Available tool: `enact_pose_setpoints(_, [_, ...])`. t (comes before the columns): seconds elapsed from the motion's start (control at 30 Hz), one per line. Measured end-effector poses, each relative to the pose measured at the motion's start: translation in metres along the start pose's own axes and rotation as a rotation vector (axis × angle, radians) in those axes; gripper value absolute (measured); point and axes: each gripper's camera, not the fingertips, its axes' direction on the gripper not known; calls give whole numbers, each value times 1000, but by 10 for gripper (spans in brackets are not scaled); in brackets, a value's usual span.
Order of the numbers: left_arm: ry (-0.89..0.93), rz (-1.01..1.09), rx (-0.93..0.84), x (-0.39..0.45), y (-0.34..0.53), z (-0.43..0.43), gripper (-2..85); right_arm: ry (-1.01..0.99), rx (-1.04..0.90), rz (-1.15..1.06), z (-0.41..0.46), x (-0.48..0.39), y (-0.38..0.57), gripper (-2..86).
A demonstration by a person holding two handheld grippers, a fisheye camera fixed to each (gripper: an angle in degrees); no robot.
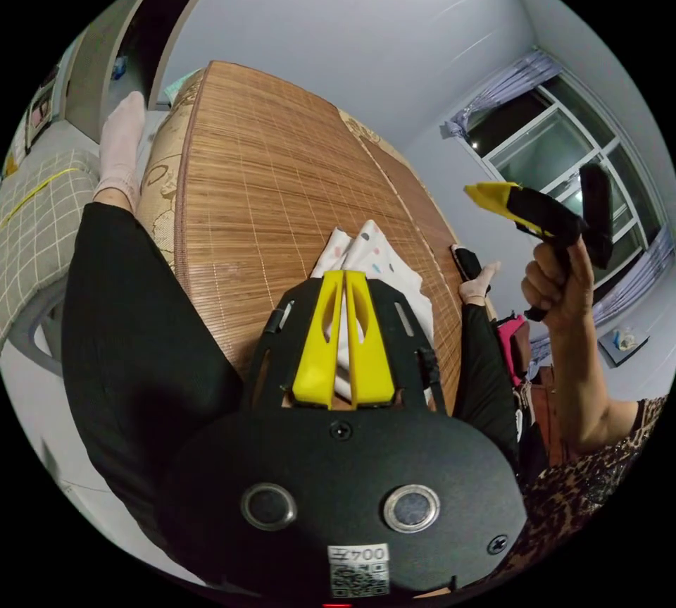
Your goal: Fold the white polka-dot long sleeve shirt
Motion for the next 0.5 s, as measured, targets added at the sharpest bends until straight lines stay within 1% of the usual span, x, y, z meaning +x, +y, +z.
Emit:
enact_pose_setpoints(0.03, [12,-5,-1,-3,-1,-1,21,-20,34,15,-6,6,10,73])
enact_pose_setpoints(0.1, [27,-15,-5,-10,-4,-4,34,-111,109,134,-16,38,60,61])
enact_pose_setpoints(0.13, [25,-16,-7,-12,-5,-4,38,-129,109,180,-15,48,75,62])
enact_pose_setpoints(0.2, [15,-25,-31,-16,-9,-3,60,-154,130,350,-12,84,145,82])
enact_pose_setpoints(0.23, [15,-28,-41,-18,-10,-2,65,-167,131,393,-11,92,163,90])
enact_pose_setpoints(0.27, [20,-30,-60,-20,-11,1,75,-211,124,484,-7,108,198,92])
enact_pose_setpoints(0.3, [16,-31,-77,-21,-13,3,84,-256,121,583,-3,122,232,90])
enact_pose_setpoints(0.33, [12,-30,-84,-22,-13,4,88,-274,119,627,-1,127,248,86])
enact_pose_setpoints(0.4, [3,-23,-122,-22,-16,10,96,-335,115,768,5,143,301,55])
enact_pose_setpoints(0.43, [1,-21,-134,-23,-17,12,98,-366,112,793,8,146,311,50])
enact_pose_setpoints(0.5, [-12,-14,-169,-23,-19,18,100,-495,123,835,17,154,343,46])
